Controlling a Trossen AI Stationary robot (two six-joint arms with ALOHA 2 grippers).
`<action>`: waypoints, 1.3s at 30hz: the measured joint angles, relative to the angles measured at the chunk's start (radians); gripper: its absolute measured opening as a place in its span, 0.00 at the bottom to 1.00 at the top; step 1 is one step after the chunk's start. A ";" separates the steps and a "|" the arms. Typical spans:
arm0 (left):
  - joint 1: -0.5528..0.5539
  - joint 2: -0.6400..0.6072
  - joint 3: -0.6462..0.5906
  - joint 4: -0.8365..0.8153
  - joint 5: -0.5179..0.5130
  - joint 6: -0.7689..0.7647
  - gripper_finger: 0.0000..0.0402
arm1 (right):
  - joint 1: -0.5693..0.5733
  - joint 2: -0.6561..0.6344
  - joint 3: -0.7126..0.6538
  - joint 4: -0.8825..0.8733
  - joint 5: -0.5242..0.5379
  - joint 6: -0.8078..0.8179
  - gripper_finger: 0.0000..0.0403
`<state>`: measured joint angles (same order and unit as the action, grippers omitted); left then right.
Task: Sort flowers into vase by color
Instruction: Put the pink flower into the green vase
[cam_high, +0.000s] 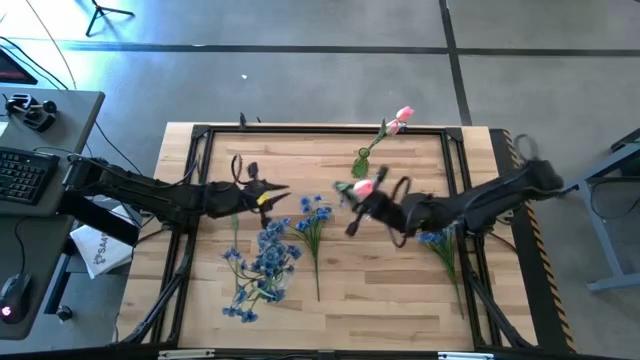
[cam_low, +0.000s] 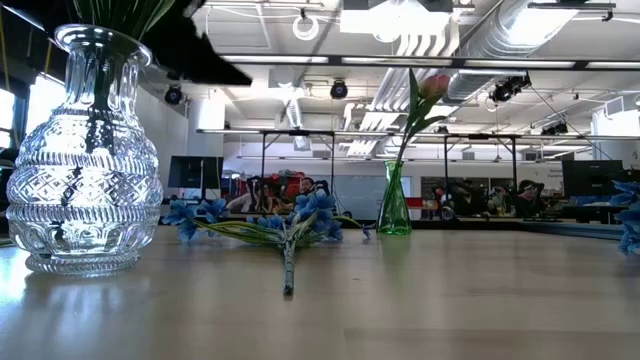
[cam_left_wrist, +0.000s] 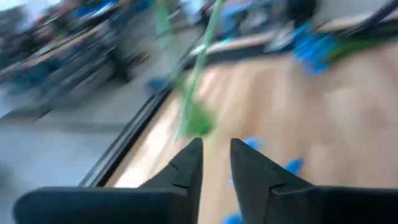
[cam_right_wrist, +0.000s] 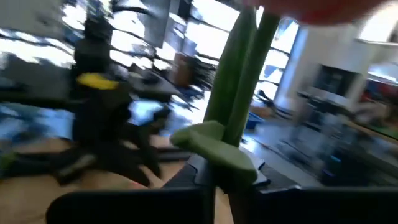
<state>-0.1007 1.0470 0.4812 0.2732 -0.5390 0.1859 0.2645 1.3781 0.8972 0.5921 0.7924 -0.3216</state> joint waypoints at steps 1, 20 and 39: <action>0.001 0.000 0.000 -0.034 -0.056 -0.017 0.20 | -0.001 -0.049 0.000 -0.073 0.040 0.009 0.02; 0.001 0.000 0.000 -0.219 -0.141 -0.238 0.28 | -0.431 -0.183 0.351 -1.090 -0.154 0.379 0.01; 0.001 0.000 -0.001 -0.279 -0.134 -0.314 0.28 | -0.474 -0.144 0.351 -1.074 -0.236 0.368 0.01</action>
<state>-0.0998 1.0470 0.4801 -0.0057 -0.6731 -0.1284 -0.2096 1.2340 1.2484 -0.4815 0.5562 0.0461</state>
